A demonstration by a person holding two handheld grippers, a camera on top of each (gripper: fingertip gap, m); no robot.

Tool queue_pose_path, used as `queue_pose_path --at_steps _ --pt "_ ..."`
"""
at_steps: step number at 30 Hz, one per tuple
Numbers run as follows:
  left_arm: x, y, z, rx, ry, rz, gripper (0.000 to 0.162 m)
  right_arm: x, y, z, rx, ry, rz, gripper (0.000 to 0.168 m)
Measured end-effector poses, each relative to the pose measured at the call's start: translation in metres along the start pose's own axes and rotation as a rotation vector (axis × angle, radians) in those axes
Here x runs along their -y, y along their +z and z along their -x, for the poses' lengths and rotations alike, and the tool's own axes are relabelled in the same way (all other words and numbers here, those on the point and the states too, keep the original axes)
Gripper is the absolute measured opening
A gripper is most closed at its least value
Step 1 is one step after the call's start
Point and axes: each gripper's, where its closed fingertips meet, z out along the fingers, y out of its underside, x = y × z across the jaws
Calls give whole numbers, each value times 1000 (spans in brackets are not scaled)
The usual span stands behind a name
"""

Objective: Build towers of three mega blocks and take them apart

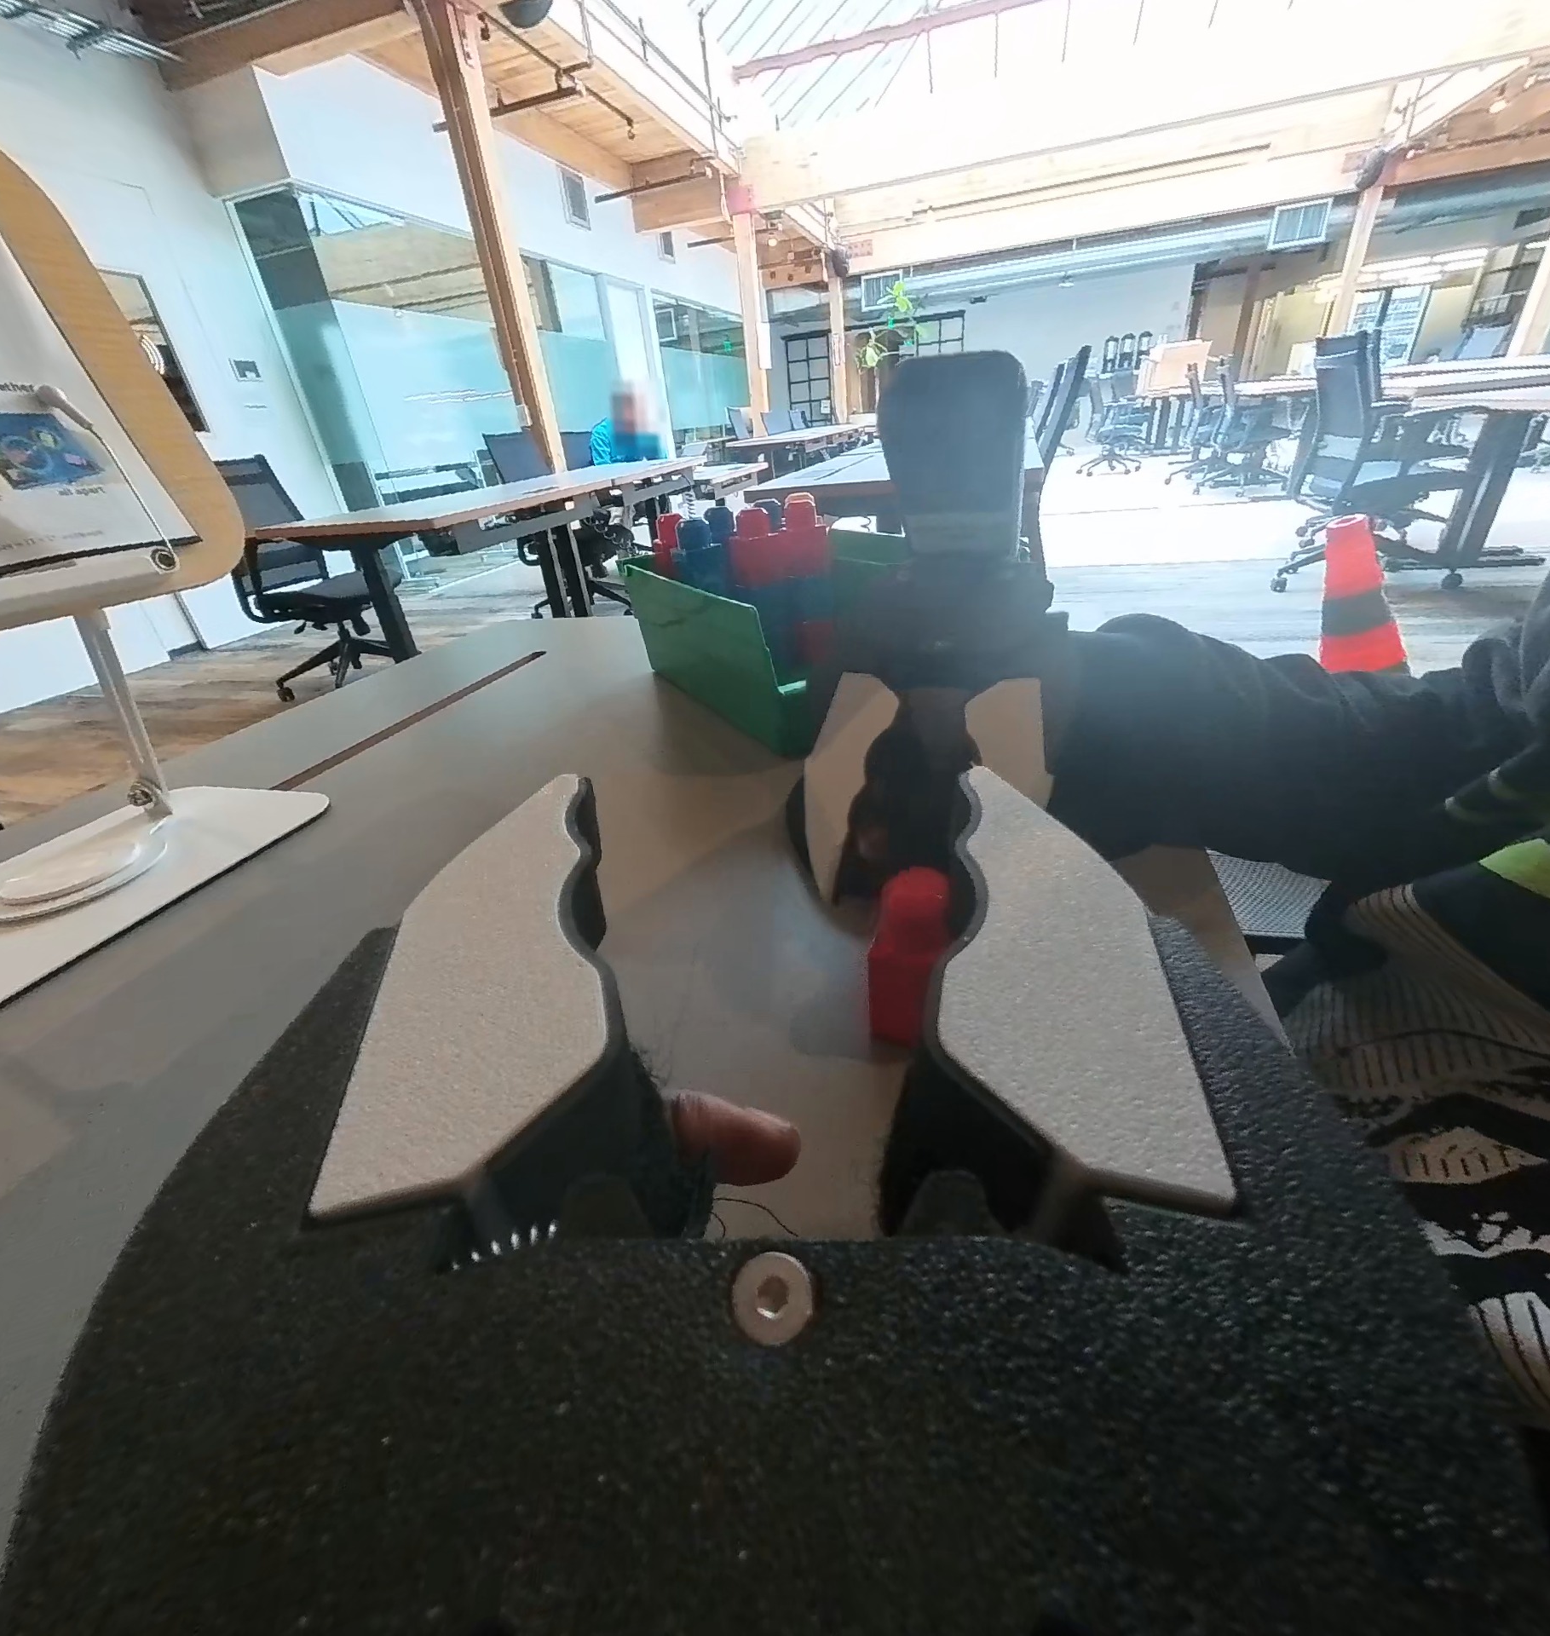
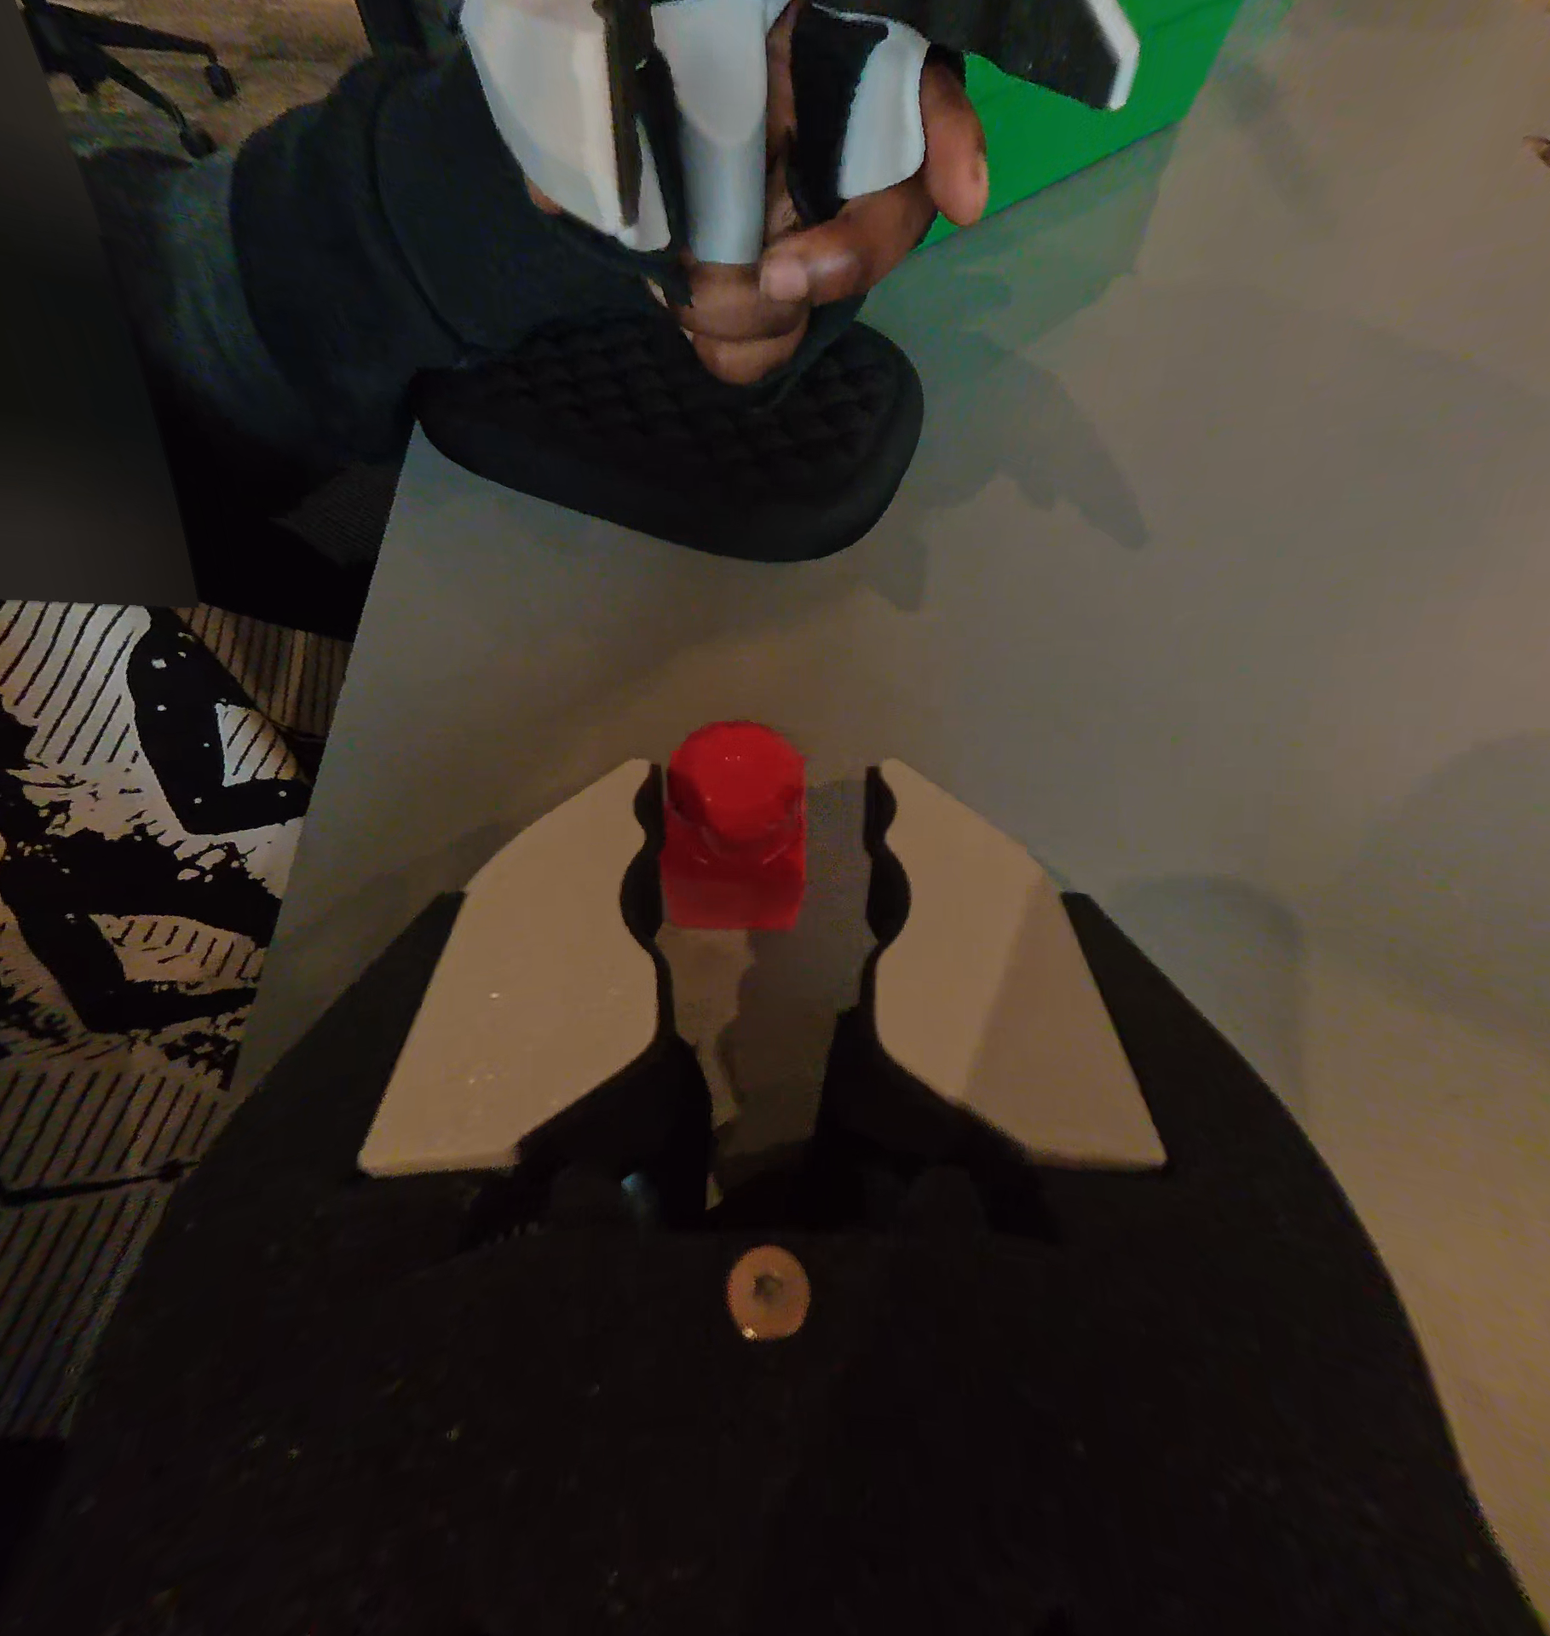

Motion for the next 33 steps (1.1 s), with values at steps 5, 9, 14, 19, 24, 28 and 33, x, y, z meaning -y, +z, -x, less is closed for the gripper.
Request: queue_pose_path --at_steps 5,9,14,19,24,28,33 --pt "0 0 0 2 8 -5 75 16 -11 -2 -24 14 -106 50" --pt "0 0 1 6 8 -5 74 26 -30 -6 -88 26 -208 56" --pt "4 -2 4 27 5 4 73 19 -55 -13 -212 49 -274 59" --pt "29 -21 17 115 -17 24 71 16 -70 -18 -283 79 -378 58" --pt "63 -73 45 329 36 213 69 15 -73 -21 -282 117 -403 56" --pt "81 -146 89 628 111 487 68 14 -70 -19 -297 79 -381 56" --pt "77 -254 138 932 150 961 66 10 -61 -16 -274 62 -319 57"
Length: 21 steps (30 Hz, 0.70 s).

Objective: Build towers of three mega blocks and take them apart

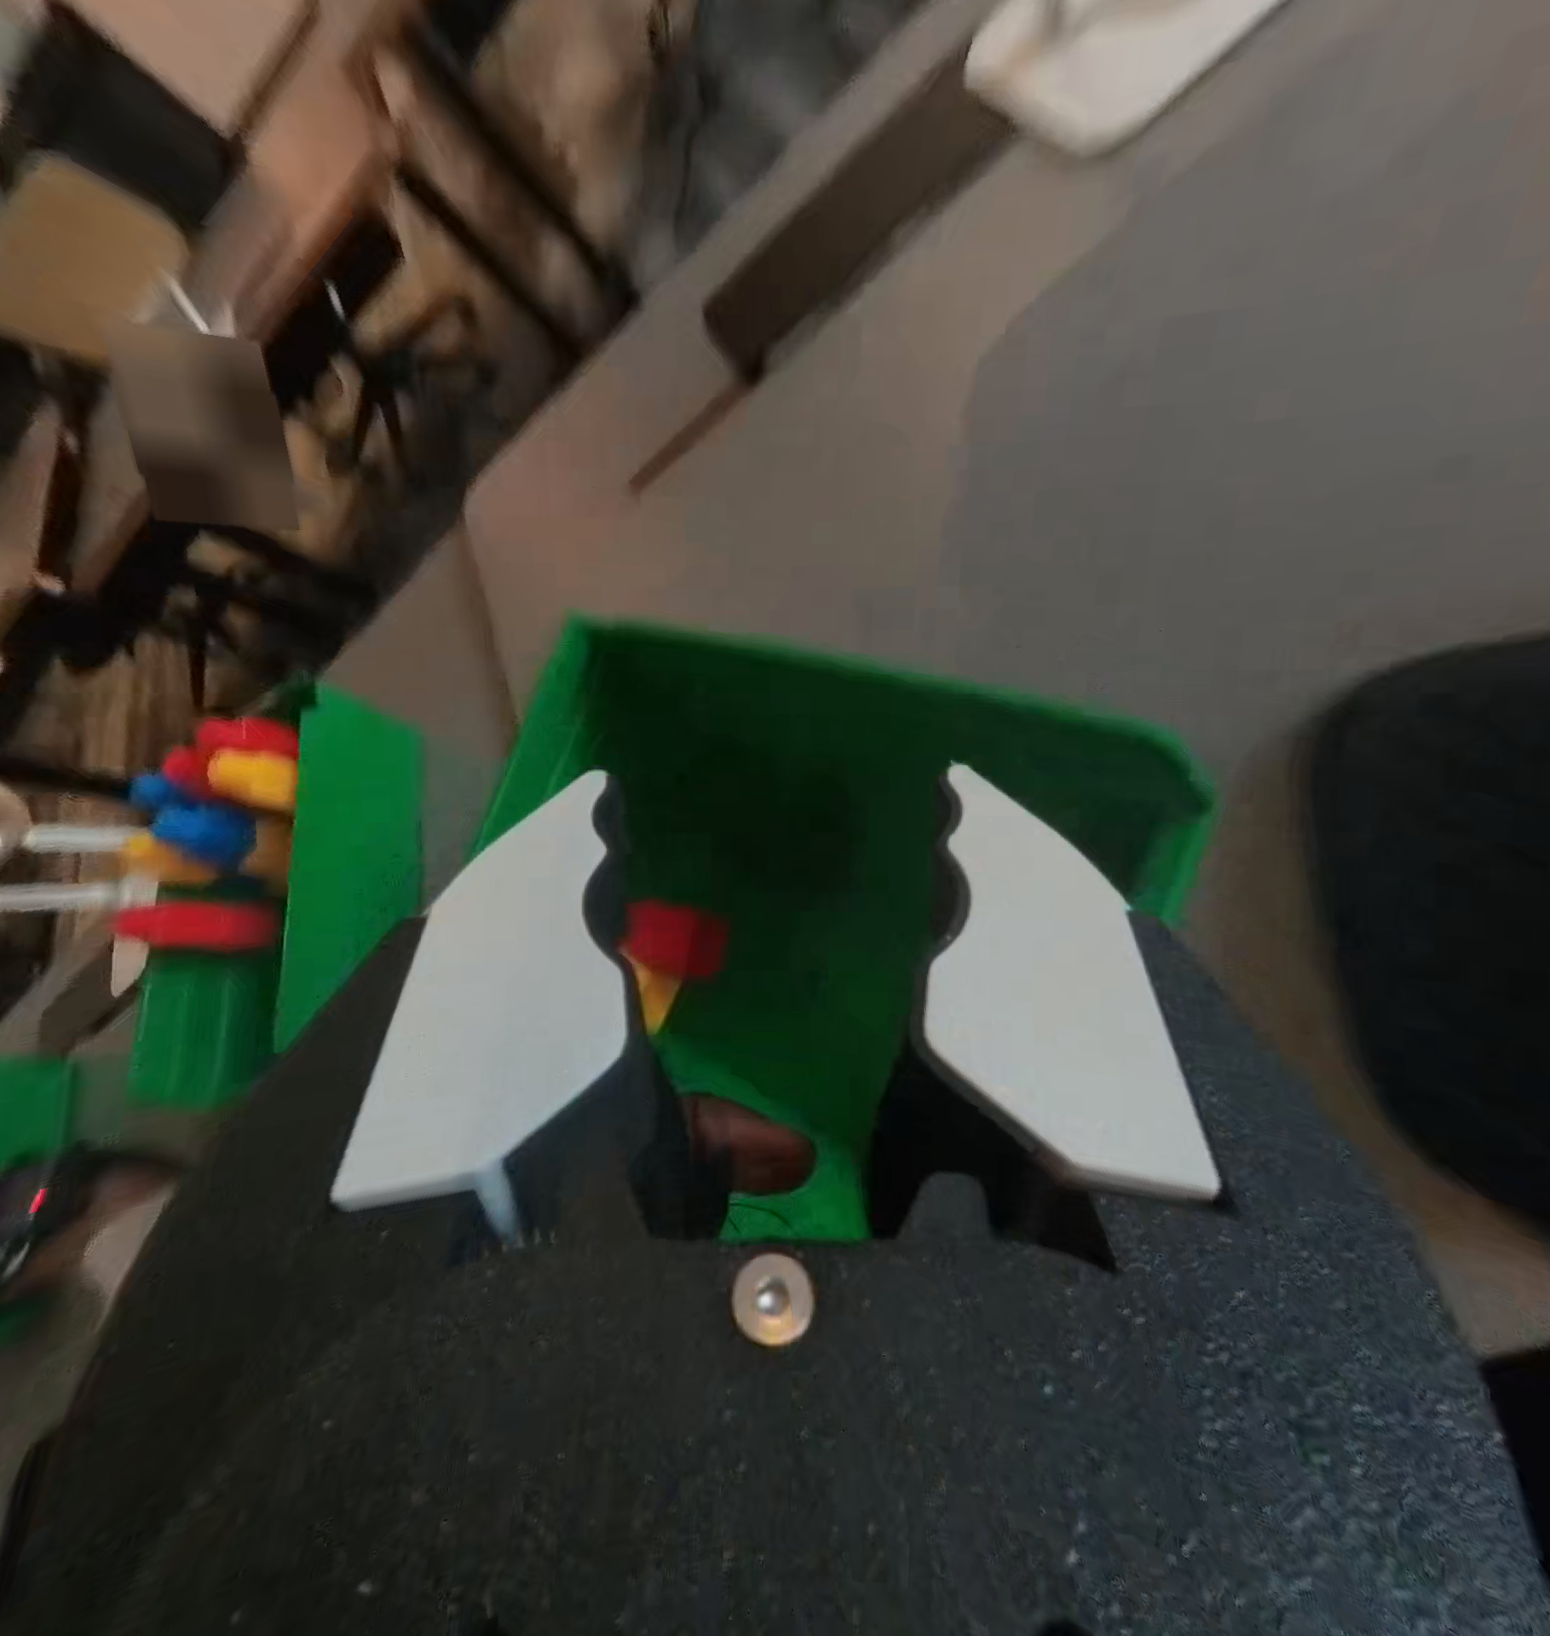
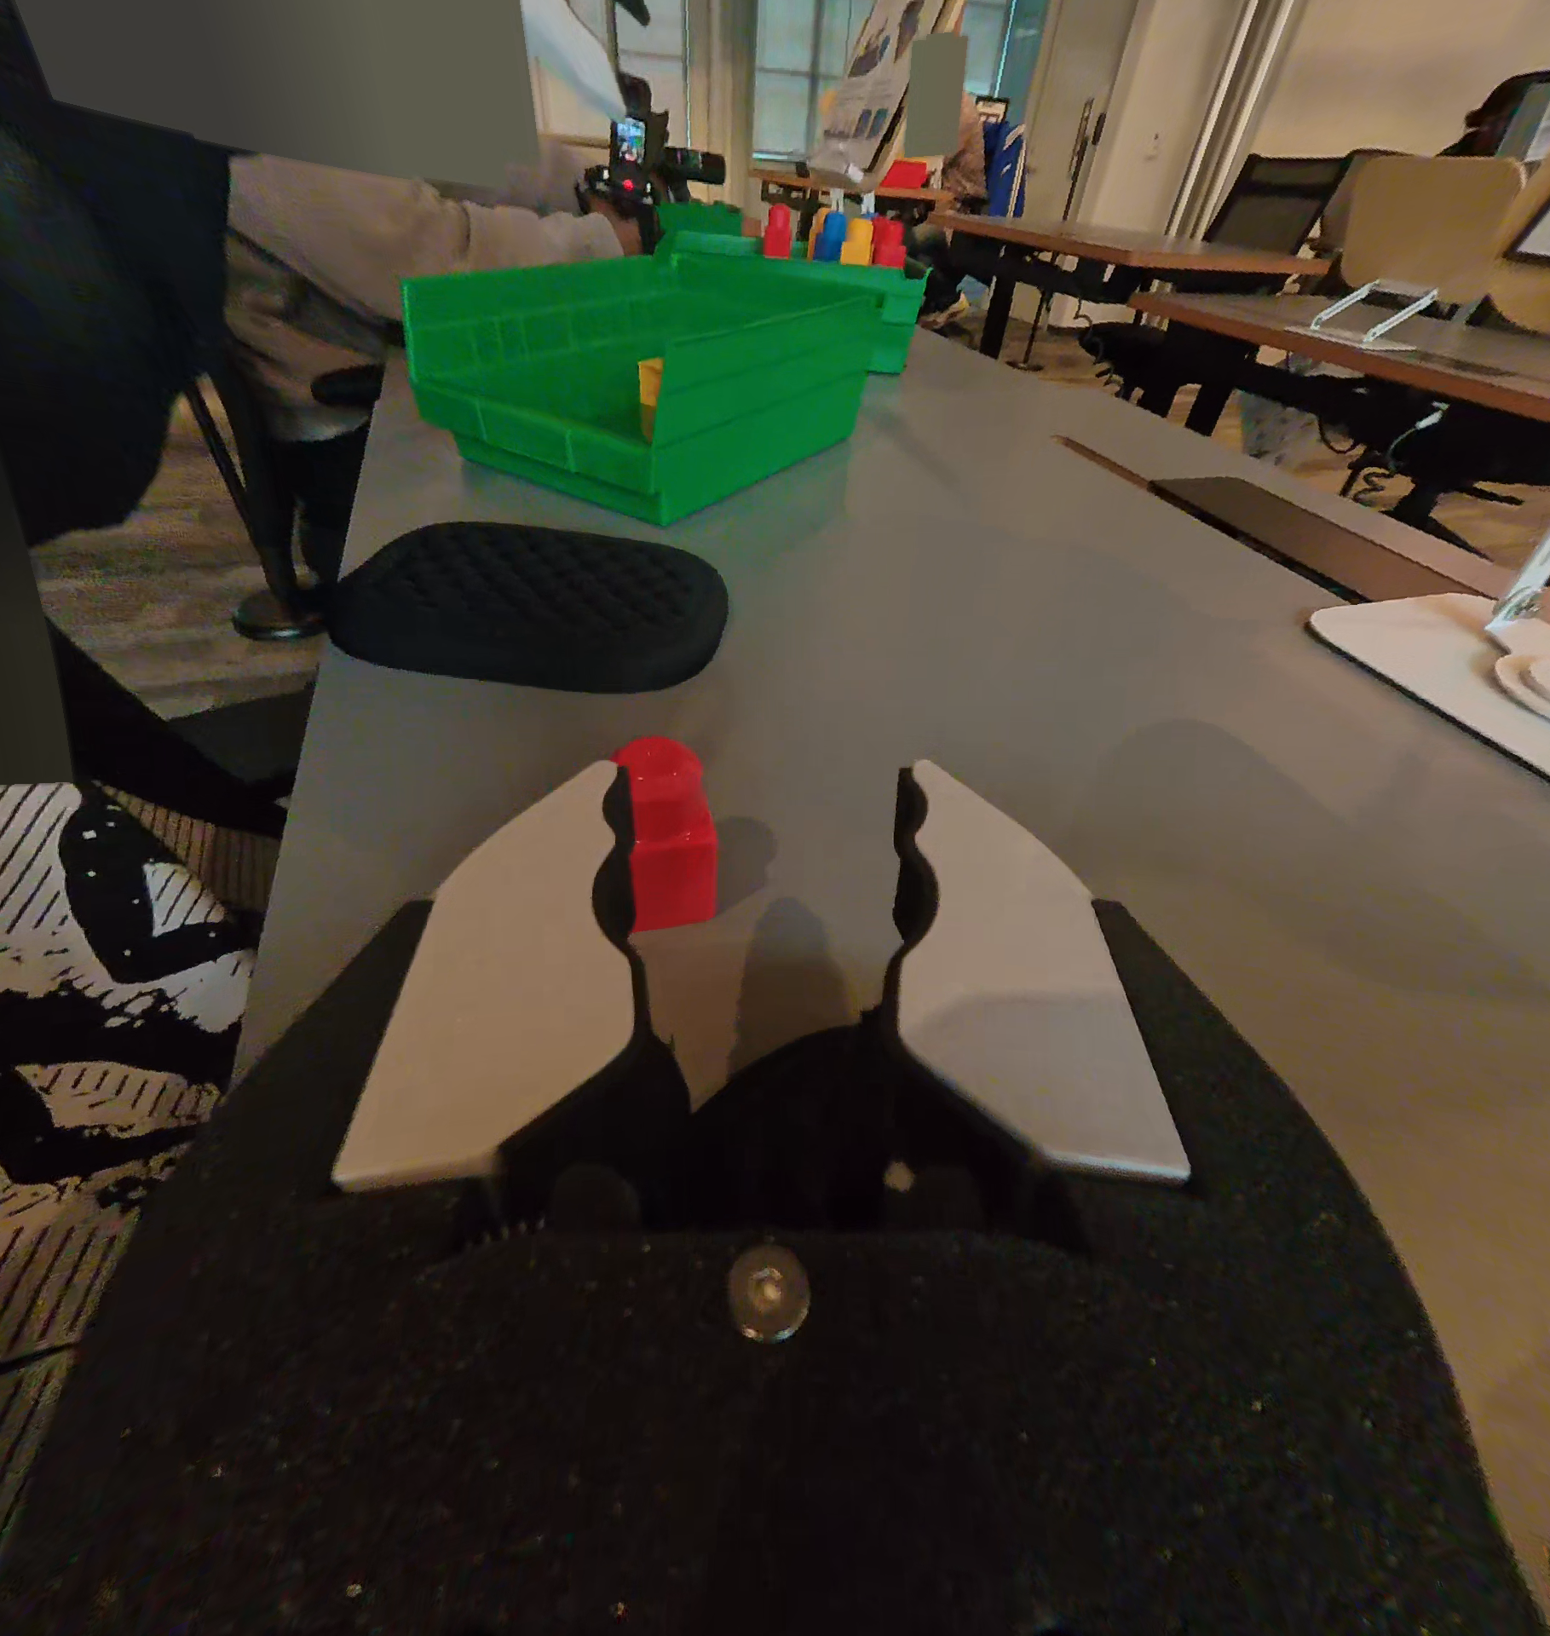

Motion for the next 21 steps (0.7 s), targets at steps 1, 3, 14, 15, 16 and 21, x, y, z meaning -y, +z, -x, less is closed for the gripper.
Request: queue_pose_path --at_steps 1,3,14,15,16,21 --pt "-13 4 9 -6 1 78 65 -1 1 0 0 -3 6 57" --pt "-37 13 20 -56 -11 205 63 -1 1 1 2 -4 11 57" --pt "-115 55 22 -340 -113 517 67 1 -1 -1 -4 10 -13 56" --pt "-118 58 20 -366 -129 525 68 2 -1 -1 -6 9 -15 56" --pt "-119 60 19 -384 -144 533 69 2 -2 -1 -7 8 -18 56" --pt "-133 71 23 -384 -190 604 74 2 -2 -2 -9 13 -20 55"
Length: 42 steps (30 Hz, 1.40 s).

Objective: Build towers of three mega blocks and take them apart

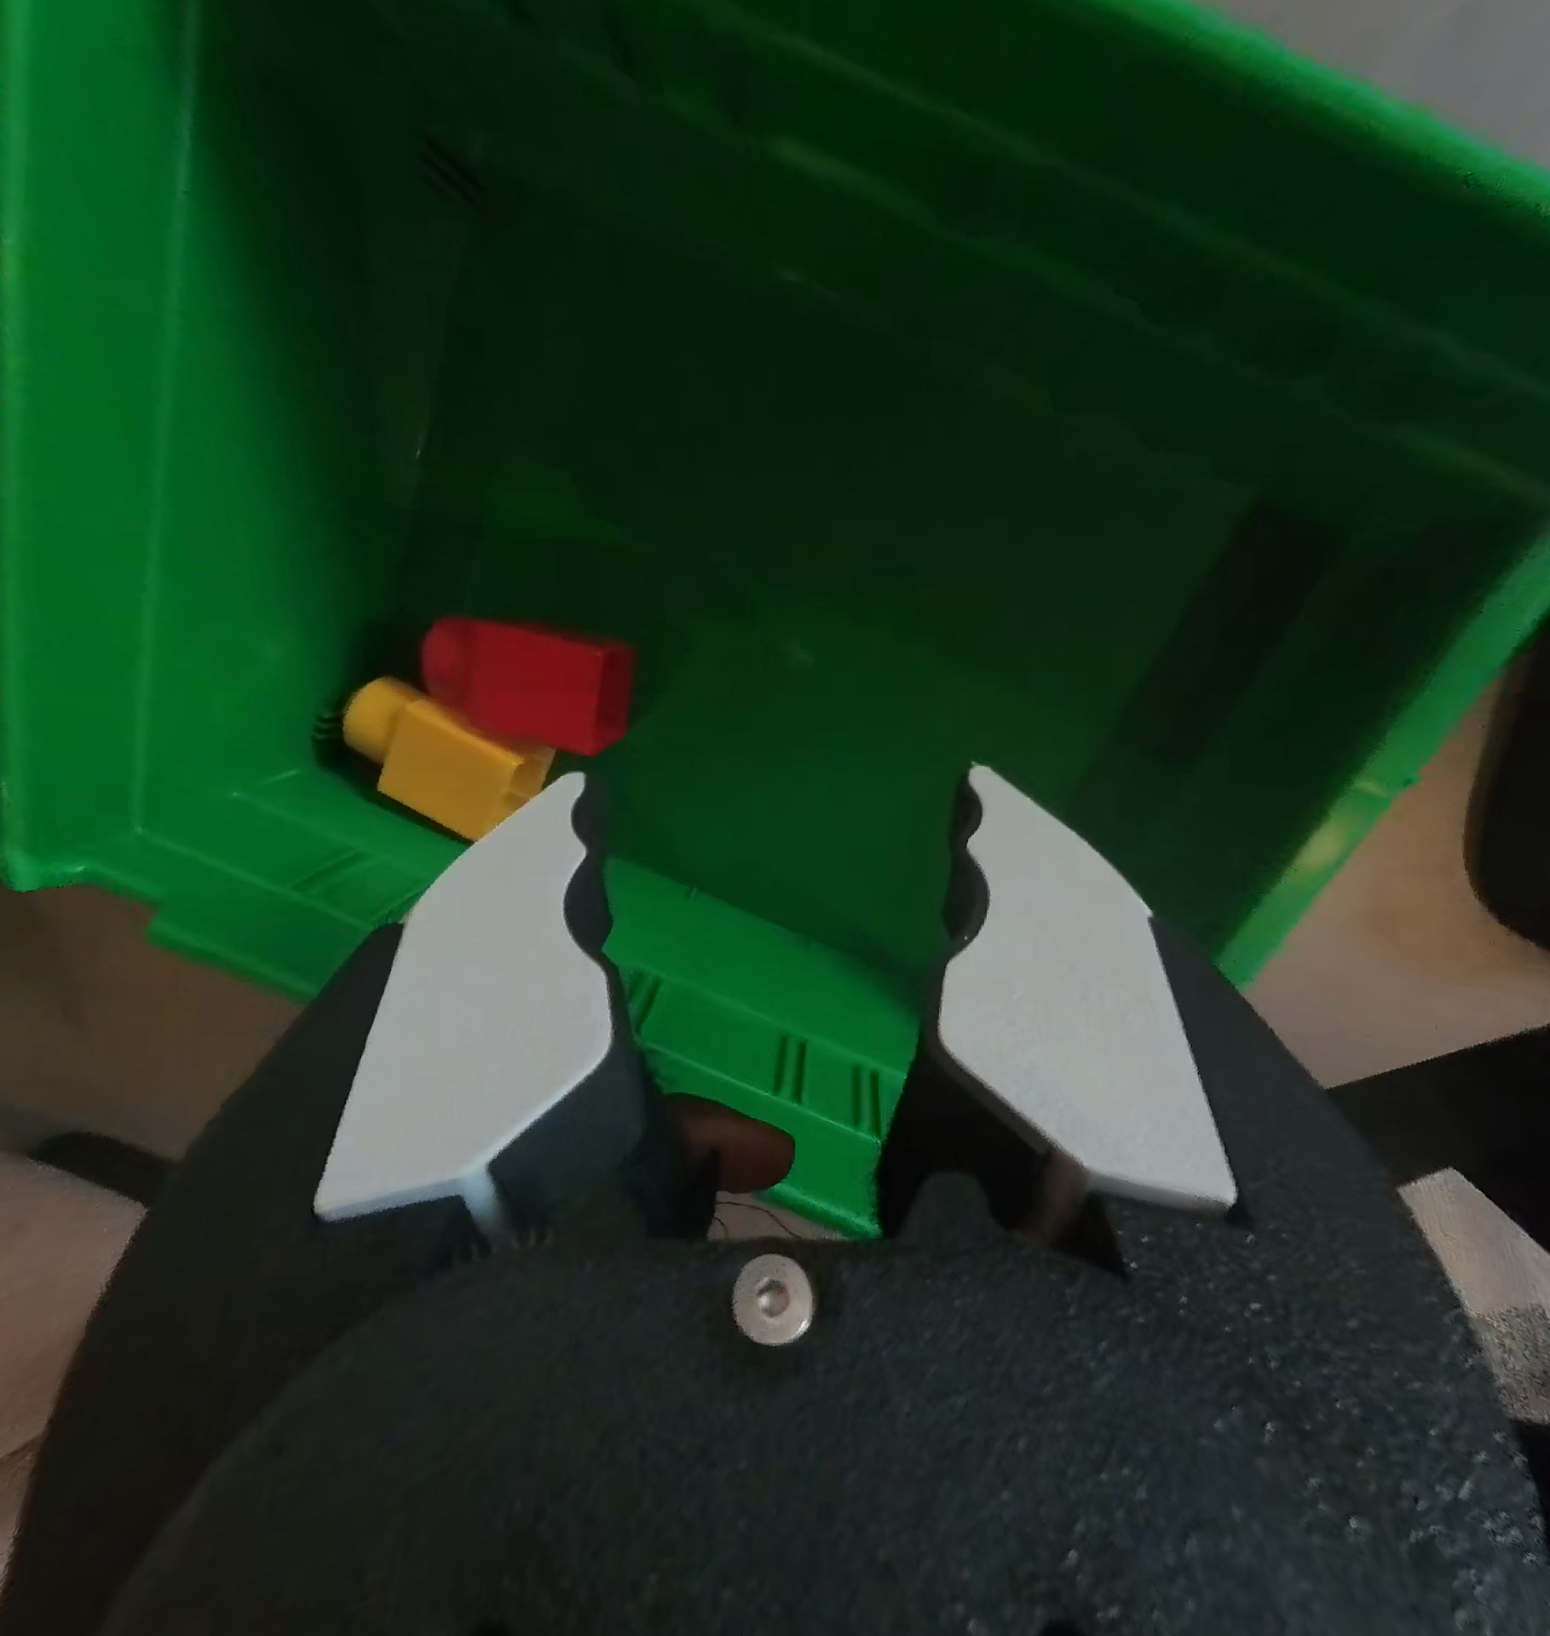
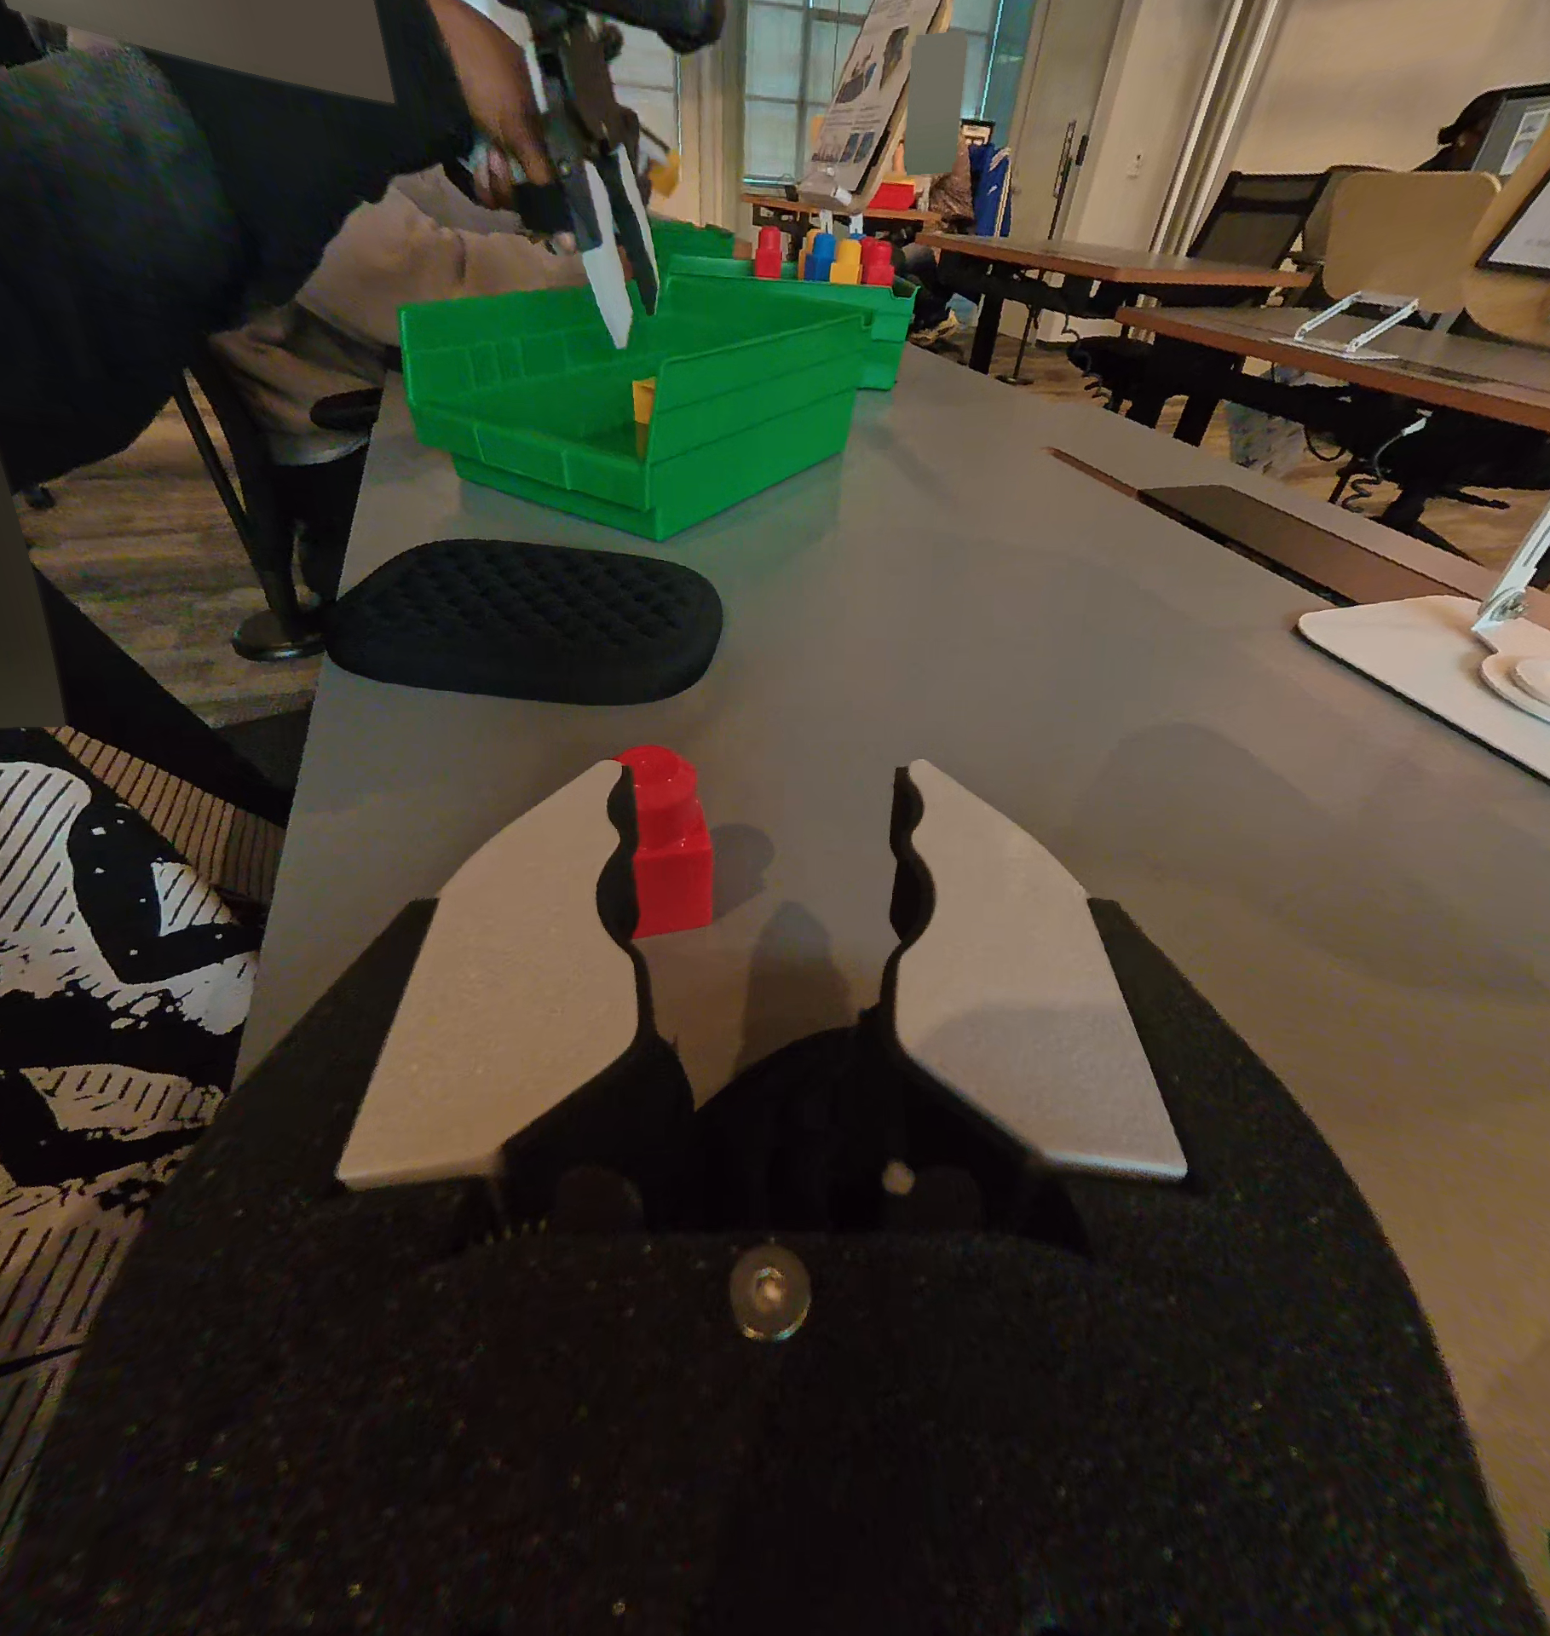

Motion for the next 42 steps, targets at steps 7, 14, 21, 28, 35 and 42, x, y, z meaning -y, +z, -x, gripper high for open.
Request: queue_pose_path --at_steps 7,14,21,28,35,42 --pt "-7 20 36 129 -118 118 65 -1 1 0 1 -4 6 55" --pt "-13 32 61 191 -384 154 65 0 0 -1 -3 5 -4 55" --pt "-8 57 49 88 -604 65 64 5 -4 -1 -17 -6 -41 54" --pt "-21 65 62 162 -697 83 58 9 -8 -2 -12 11 -75 54" --pt "-19 65 64 182 -749 67 61 7 -7 -2 -12 8 -64 55" --pt "-23 67 73 238 -764 61 33 8 -7 -2 -16 3 -69 54"
